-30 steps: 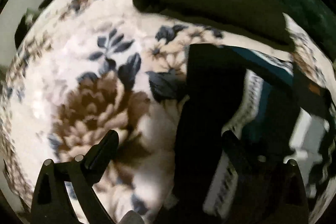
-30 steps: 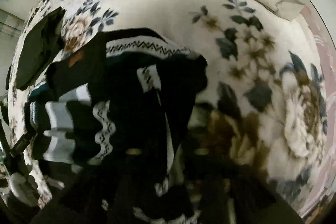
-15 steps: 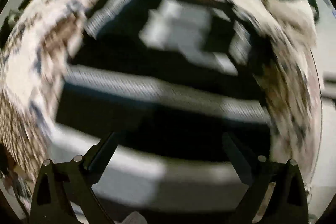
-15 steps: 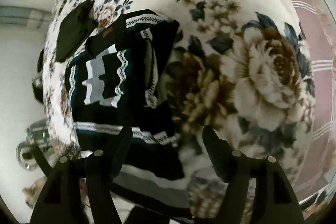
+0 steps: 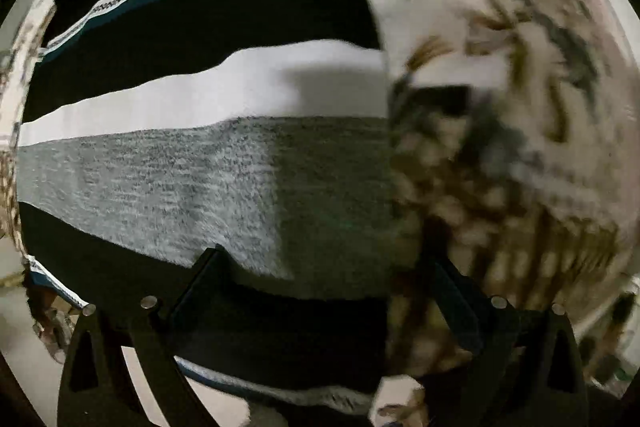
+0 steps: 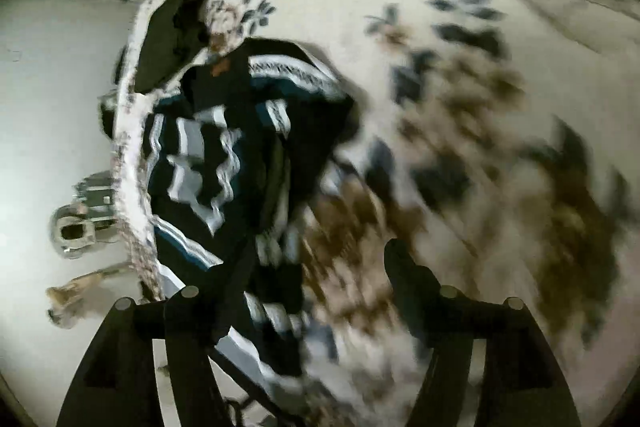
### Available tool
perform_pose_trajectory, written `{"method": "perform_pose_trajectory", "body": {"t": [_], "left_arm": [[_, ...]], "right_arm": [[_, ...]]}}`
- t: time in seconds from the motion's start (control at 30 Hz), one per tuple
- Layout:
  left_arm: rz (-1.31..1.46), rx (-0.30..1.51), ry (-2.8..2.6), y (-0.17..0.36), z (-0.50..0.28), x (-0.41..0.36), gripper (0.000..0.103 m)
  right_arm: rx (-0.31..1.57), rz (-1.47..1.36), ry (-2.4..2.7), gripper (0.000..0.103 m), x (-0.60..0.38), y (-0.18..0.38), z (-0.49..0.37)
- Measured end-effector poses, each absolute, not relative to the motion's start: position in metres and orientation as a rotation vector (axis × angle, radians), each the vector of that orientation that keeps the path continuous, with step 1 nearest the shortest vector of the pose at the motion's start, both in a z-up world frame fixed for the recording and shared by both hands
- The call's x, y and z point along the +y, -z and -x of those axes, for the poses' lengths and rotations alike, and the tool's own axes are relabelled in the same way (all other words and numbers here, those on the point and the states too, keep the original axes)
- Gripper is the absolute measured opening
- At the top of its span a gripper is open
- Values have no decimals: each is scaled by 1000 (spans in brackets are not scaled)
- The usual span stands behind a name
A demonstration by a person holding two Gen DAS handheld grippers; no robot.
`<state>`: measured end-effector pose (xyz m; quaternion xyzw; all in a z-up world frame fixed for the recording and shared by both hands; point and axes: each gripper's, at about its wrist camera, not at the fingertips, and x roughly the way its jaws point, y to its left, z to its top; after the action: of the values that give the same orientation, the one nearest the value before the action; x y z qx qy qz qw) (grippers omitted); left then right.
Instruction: Fold small clothes
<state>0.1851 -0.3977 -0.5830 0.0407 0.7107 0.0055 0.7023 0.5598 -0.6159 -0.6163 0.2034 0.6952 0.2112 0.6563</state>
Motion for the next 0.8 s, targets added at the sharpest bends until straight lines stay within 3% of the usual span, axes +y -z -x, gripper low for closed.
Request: {"method": "perform_pose_trajectory", "body": {"t": [0.13, 0.17, 0.2, 0.23, 0.27, 0.3, 0.6, 0.8], "left_arm": [[-54, 1517, -69, 588, -193, -388, 66], [-57, 1501, -57, 587, -194, -389, 53], [-58, 1490, -48, 584, -195, -389, 39], [-53, 1488, -43, 579, -193, -387, 32], [-40, 1485, -35, 571, -195, -384, 12], [-25, 1475, -35, 564, -196, -379, 6], [355, 1323, -167, 475, -210, -258, 6], [568, 1261, -226, 461, -182, -169, 6]], "right_arm": [[1622, -561, -422, 70, -598, 680, -601], [1628, -597, -409, 70, -596, 691, -607], [1633, -635, -395, 67, -594, 700, -611], [1613, -684, -396, 61, -592, 705, -614], [1593, -689, -406, 26, -588, 705, -616], [1592, -674, -400, 10, -583, 703, -617], [1523, -488, -418, 9, -544, 618, -631], [1444, -332, -483, 8, -481, 555, -652]]}}
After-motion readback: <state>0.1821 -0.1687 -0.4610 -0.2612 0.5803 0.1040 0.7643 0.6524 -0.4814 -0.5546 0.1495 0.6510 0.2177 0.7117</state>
